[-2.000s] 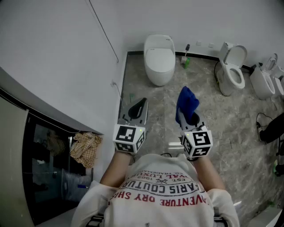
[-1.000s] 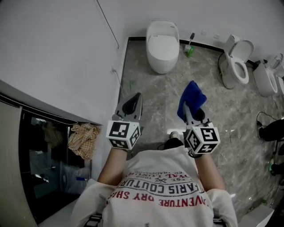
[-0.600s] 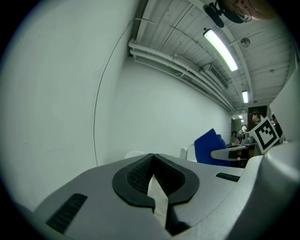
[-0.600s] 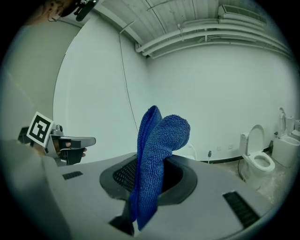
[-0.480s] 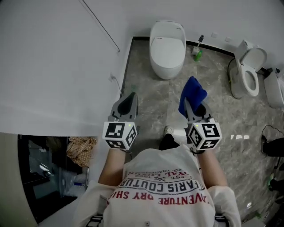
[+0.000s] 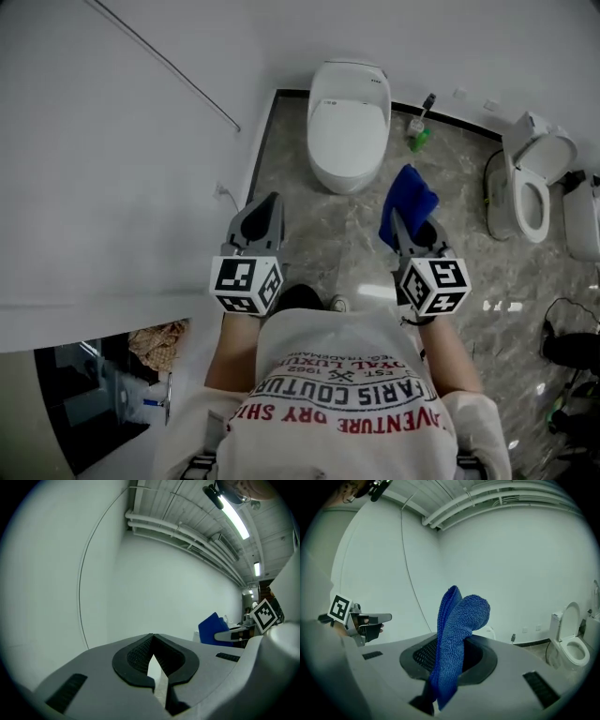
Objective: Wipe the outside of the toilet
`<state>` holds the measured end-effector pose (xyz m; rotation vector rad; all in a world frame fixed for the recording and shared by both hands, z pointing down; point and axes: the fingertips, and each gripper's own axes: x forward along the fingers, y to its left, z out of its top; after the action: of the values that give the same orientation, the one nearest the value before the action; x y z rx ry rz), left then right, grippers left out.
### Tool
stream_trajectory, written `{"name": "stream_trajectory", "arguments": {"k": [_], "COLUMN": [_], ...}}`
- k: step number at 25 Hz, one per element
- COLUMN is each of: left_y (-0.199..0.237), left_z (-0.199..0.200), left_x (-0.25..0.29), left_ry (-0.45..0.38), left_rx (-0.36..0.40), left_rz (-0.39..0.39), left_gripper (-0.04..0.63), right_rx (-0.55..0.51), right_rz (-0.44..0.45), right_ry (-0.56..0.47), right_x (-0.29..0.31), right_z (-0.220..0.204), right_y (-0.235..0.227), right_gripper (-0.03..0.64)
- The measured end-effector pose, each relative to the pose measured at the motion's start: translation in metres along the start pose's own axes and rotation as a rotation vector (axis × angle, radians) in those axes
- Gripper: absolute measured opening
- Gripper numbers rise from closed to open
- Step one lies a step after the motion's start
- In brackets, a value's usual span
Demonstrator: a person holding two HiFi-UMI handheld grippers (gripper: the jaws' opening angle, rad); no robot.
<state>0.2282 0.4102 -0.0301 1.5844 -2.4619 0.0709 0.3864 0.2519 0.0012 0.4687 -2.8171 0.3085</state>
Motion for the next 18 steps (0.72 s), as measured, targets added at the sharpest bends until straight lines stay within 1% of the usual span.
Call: {"name": "stream_trajectory", "arguments": {"k": [4, 6, 8, 10, 13, 16, 18], "left_y": [0.026, 0.041, 0.058, 0.078, 0.112, 0.148, 0.168], "left_z": [-0.002, -0.001, 0.001, 0.006, 0.016, 0.032, 0.042], "left_x": [0.056, 0.089, 0.124, 0.167, 0.242, 0.319, 0.367], "left_ry": [0.019, 0.02, 0.02, 0.022, 0.029, 0.043, 0.056], "left_rx": [-0.015, -0.014, -0.012, -0.012, -0.018, -0.026, -0.014], "left_rz": [0.024, 0.019, 0.007, -0.014, -0.057, -0.103, -0.144], "left_gripper": [0.006, 0.006, 0.006, 0.006, 0.006, 0.006, 0.006], "right_rx": [0.005, 0.004, -0.011, -0.019, 0.002, 0.018, 0.025], "right_rz": [0.029, 0.05, 0.04, 0.014, -0.025, -0.045, -0.056], "right_ry": [0.015, 0.006, -0.002, -0.01, -0.01, 0.01, 0.019], "right_x": [0.051, 0.08, 0.112, 0.15, 0.215, 0.286, 0.333], "right_z": [0.005, 0.012, 0.023, 0.036, 0.055, 0.073, 0.087], "right_y": [-0.026, -0.038, -0.052, -0.068, -0.091, -0.109, -0.121], "right_gripper": [0.077, 0.077, 0.077, 0.077, 0.077, 0.077, 0.077]}}
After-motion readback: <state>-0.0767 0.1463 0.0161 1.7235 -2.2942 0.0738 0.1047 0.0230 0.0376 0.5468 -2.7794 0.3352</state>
